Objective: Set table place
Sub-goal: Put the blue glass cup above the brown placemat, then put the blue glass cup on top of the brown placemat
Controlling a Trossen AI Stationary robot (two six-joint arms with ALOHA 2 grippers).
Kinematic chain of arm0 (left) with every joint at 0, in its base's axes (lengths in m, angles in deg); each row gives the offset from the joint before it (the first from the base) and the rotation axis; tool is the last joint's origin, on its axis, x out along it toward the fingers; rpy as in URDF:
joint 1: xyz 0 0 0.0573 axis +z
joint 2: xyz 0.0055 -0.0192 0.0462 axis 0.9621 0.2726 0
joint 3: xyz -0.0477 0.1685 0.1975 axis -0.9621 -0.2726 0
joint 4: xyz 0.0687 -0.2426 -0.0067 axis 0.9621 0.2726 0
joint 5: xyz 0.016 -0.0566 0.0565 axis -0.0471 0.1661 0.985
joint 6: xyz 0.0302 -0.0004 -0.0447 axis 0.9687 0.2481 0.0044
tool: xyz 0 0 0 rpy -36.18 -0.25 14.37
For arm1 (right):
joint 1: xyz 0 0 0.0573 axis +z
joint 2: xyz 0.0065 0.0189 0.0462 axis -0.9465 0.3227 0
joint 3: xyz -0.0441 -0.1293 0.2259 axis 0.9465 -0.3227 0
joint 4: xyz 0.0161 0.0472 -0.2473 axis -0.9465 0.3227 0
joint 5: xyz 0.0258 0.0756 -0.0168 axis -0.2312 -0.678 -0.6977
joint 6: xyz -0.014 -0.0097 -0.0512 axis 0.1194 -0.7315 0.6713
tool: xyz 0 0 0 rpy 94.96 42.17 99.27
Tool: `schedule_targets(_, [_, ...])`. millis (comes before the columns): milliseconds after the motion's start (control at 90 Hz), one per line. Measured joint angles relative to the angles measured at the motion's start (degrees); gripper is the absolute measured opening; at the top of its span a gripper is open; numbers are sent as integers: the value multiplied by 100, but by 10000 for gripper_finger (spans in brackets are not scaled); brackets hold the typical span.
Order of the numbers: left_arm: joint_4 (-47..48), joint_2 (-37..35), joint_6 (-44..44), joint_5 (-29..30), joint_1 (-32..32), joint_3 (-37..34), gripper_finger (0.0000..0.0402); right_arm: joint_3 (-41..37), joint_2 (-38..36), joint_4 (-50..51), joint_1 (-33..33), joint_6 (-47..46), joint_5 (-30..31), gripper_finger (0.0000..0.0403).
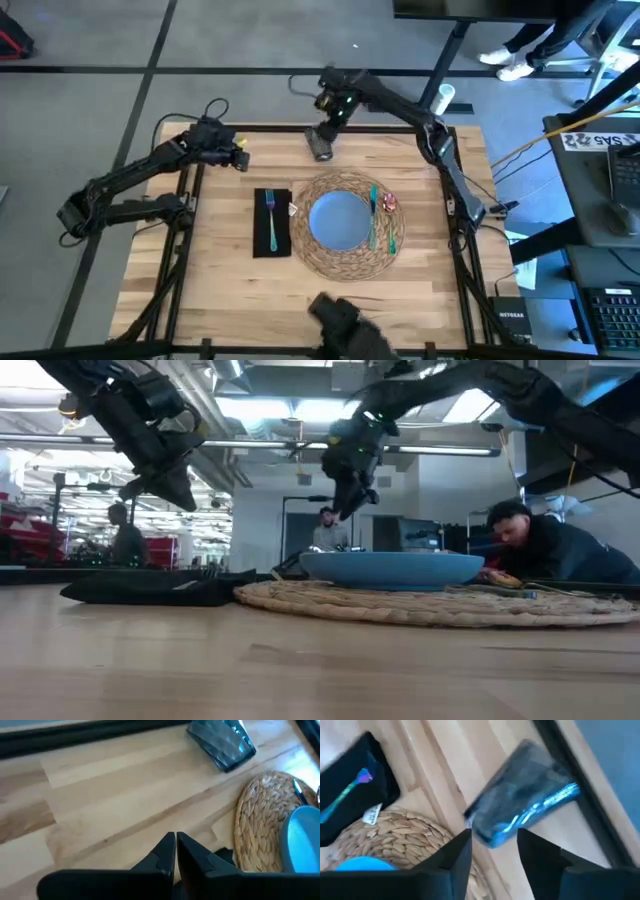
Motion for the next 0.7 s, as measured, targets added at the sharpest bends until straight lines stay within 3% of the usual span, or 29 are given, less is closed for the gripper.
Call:
schedule_targets(267, [-59,2,-461,154,-287,0,0,0,62,-342,-695,704,-1481,154])
schedule_targets(522, [-63,2,-632,252,-408,0,0,-2,203,-649,-763,1061,-1744,154])
schedule_targets(700, [-72,2,-637,275,-403,0,0,-2,435,-810,-674,1279,-1533,154])
